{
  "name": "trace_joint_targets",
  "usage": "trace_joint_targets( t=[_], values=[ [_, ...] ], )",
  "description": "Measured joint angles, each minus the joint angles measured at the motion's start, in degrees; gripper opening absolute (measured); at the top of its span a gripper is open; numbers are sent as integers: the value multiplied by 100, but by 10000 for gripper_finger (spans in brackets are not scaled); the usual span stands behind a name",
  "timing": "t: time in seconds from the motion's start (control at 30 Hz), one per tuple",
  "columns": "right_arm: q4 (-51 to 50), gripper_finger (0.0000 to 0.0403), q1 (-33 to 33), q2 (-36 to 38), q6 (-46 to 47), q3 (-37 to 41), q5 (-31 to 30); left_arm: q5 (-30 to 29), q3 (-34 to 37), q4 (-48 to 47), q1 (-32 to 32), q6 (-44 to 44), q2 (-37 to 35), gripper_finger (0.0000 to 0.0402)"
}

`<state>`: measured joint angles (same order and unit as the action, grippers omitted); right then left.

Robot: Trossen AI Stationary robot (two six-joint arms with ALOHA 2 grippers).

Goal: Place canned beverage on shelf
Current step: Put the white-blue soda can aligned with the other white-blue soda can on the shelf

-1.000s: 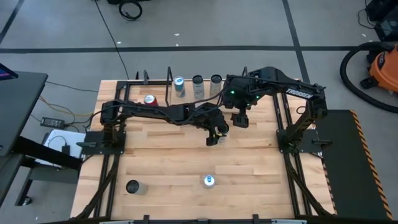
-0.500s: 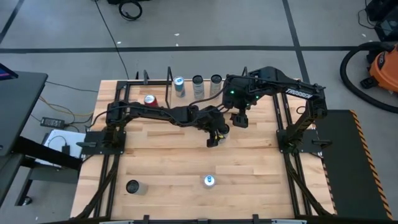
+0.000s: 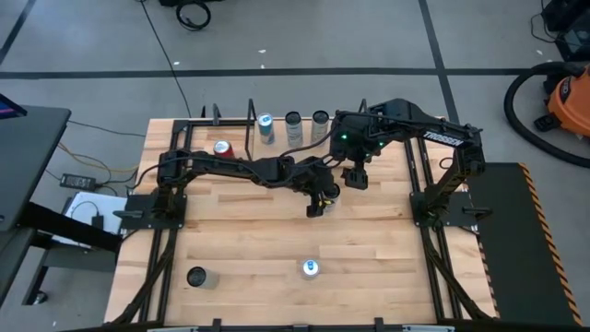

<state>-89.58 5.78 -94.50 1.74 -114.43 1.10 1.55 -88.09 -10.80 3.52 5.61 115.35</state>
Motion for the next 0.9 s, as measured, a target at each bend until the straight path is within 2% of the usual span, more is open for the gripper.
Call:
trace_joint_targets(
  t=[0.17,0.3,0.4,0.73,0.9],
  values=[
    [-2,321,0,0,0,0,0,-10,-7,-53,20,-3,-8,249],
    [-4,321,0,0,0,0,2,39,-11,-240,50,15,-70,249],
    [-5,321,-1,0,0,0,0,328,-1,-531,145,38,-212,249],
    [-30,321,0,2,0,-2,0,454,4,-1702,921,135,-1428,249],
    [-18,321,-2,2,-21,-2,0,470,-13,-1947,1355,295,-1890,249]
  ],
)
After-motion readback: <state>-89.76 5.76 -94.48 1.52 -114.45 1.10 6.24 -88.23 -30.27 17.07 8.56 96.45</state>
